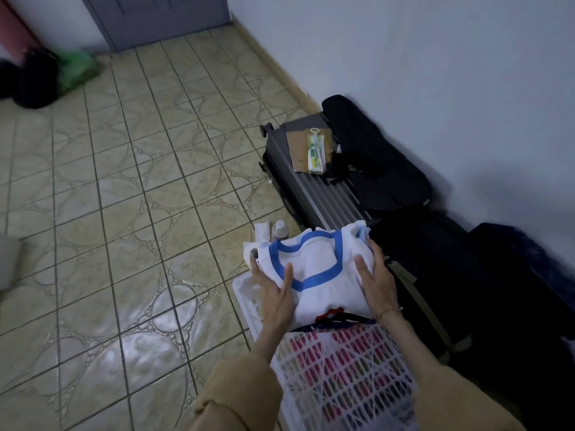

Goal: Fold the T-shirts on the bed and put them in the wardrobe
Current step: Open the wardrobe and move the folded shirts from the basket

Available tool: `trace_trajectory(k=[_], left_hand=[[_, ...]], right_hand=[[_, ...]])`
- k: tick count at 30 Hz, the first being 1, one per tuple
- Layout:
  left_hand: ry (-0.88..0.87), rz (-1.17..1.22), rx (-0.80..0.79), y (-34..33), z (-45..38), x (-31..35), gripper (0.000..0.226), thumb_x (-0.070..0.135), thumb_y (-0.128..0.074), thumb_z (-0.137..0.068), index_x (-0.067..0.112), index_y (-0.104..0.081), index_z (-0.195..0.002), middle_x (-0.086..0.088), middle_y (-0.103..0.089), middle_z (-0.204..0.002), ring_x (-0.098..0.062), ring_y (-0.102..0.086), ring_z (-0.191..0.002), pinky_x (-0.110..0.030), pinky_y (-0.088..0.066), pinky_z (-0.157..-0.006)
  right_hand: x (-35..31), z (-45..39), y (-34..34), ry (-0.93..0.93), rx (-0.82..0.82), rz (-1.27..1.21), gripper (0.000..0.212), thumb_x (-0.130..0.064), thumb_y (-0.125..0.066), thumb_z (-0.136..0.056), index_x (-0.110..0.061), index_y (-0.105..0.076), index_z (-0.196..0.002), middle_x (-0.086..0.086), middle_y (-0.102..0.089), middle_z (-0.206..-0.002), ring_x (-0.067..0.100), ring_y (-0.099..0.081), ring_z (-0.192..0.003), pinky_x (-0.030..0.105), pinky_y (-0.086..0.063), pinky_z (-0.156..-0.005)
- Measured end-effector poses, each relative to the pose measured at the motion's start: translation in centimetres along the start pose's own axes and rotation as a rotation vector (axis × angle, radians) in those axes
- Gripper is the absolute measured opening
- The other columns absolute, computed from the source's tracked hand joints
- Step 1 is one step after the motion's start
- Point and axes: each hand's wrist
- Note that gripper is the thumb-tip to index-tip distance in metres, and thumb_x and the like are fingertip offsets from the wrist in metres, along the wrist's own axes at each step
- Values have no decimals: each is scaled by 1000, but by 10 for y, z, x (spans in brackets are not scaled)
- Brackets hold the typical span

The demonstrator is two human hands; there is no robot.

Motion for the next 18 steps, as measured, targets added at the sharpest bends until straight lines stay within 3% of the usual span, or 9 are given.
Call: trace_trajectory(k=[2,3,5,8,12,15,18], left_hand=[[-83,-40,-26,7,8,21,79,81,-33,-79,50,3,-141,-2,-14,-158,-21,-32,-139,-43,-35,-110],[-87,-56,-41,12,14,34,77,80,-31,-81,47,1,-143,-4,-17,-157,-22,-32,-139,-46,-35,-110],[-127,-103,-54,20,27,64,70,60,-32,-93,30,-5,-149,-6,-24,-155,-23,-37,-136,-45,-37,-107],[-185,-145,-29,38,42,100,50,34,-35,-101,22,-22,-148,-3,-34,-150,-23,-42,-130,-43,-38,-105],[-162,-184,-47,68,52,136,49,34,-37,-100,17,-29,-145,-11,-45,-140,-29,-47,-124,-37,-39,-100],[-323,-164,-47,90,68,165,35,31,-38,-101,23,-39,-135,-4,-55,-125,-24,-54,-106,-42,-45,-89],[-426,-139,-88,121,83,202,25,28,-38,-102,29,-42,-126,2,-55,-113,-18,-54,-97,-37,-45,-83]], right_hand=[[-20,10,9,48,29,7,82,-74,-28,-71,-36,-29,-143,1,-47,-140,25,-49,-121,32,-39,-89],[-29,15,13,75,37,11,80,-73,-28,-72,-35,-31,-142,0,-47,-140,24,-49,-121,32,-40,-89],[-49,28,21,111,52,27,77,-71,-28,-74,-33,-35,-140,1,-49,-137,23,-50,-119,31,-40,-87],[-79,51,29,134,66,17,71,-69,-28,-78,-32,-40,-137,0,-53,-130,19,-53,-113,29,-39,-84],[-121,83,35,207,120,9,65,-68,-28,-80,-32,-42,-132,-10,-52,-115,14,-53,-106,29,-40,-81],[-157,105,41,262,179,-1,68,-67,-28,-78,-27,-45,-131,-12,-52,-111,12,-53,-101,26,-38,-78],[-199,133,48,278,234,-22,69,-68,-31,-75,-27,-46,-128,-7,-57,-110,13,-54,-98,26,-38,-77]])
Point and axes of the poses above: each hand's wrist, its own z-axis away from the middle knuckle, its own y-axis out of the back of the hand, x = y × z
